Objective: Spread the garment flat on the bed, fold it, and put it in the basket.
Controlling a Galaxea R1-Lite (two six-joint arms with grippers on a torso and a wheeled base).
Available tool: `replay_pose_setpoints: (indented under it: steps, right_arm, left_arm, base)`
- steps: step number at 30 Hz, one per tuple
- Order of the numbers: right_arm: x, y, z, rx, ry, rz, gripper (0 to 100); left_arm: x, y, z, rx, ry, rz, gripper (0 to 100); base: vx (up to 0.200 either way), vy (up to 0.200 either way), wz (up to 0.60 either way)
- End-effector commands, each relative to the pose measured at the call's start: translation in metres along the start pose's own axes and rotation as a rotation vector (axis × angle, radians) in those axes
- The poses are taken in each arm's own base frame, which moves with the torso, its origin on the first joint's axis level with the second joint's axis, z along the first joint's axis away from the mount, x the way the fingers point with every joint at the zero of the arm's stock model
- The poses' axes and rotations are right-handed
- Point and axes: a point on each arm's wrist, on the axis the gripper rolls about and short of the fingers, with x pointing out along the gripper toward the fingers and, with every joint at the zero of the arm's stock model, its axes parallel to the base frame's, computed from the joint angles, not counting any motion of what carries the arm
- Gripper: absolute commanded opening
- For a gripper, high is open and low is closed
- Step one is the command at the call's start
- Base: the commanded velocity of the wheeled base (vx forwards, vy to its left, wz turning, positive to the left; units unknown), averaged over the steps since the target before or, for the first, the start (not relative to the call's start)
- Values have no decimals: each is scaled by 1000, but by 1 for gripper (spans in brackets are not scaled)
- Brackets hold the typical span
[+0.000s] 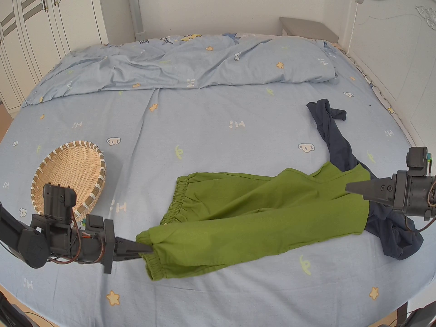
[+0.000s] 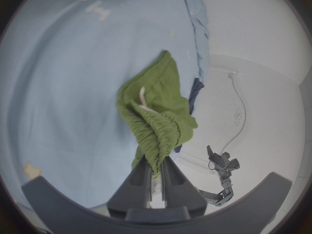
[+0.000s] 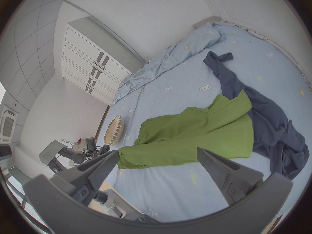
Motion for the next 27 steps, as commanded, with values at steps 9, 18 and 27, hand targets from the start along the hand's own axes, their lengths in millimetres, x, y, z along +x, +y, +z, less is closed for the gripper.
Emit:
replay_pose_setpoints:
  steps: [9,18,27]
  right_arm:
    - [-13,-33,-47,154,175,-80,100]
    - [-12,-59,-67,152,218,-70,100]
    - [18,-105,-71,145,300,-116,100]
  left_arm:
    - [-54,29,-43,80,104,157,0]
    - [-57,33,-27,128,70,150,0]
    - [-60,40,-8,132,7,150,0]
  base:
    - [0,0,0]
    - [0,0,0]
    - [0,0,0]
